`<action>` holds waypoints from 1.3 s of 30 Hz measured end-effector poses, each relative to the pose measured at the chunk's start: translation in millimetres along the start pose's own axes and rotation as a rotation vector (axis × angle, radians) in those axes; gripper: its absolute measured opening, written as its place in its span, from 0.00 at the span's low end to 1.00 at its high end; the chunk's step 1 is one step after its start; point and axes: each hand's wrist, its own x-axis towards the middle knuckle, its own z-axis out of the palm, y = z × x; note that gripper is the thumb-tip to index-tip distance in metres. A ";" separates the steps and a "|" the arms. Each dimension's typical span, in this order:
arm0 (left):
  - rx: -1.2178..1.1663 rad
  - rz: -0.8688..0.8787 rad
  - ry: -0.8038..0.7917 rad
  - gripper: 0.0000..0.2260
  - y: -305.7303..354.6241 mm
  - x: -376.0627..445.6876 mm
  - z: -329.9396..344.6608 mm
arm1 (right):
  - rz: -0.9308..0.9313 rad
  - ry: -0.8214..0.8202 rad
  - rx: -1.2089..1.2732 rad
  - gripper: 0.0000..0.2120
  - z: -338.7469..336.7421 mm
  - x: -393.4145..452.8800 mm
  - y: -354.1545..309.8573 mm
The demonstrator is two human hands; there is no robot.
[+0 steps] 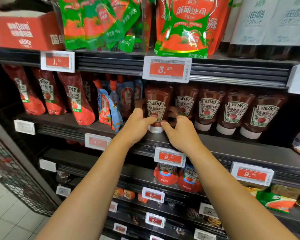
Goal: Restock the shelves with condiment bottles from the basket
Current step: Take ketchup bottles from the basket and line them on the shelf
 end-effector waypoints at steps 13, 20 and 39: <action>0.098 0.115 0.078 0.22 7.5 -20.0 3.4 | -0.019 0.010 0.004 0.13 -1.9 -12.4 2.1; 0.154 0.191 0.205 0.24 -4.7 -48.0 -0.8 | -0.101 0.054 0.029 0.17 -1.7 -17.9 -1.8; 0.193 -0.833 0.399 0.07 -341.6 -306.6 -50.3 | 0.118 -0.869 -0.082 0.05 176.0 -244.0 163.5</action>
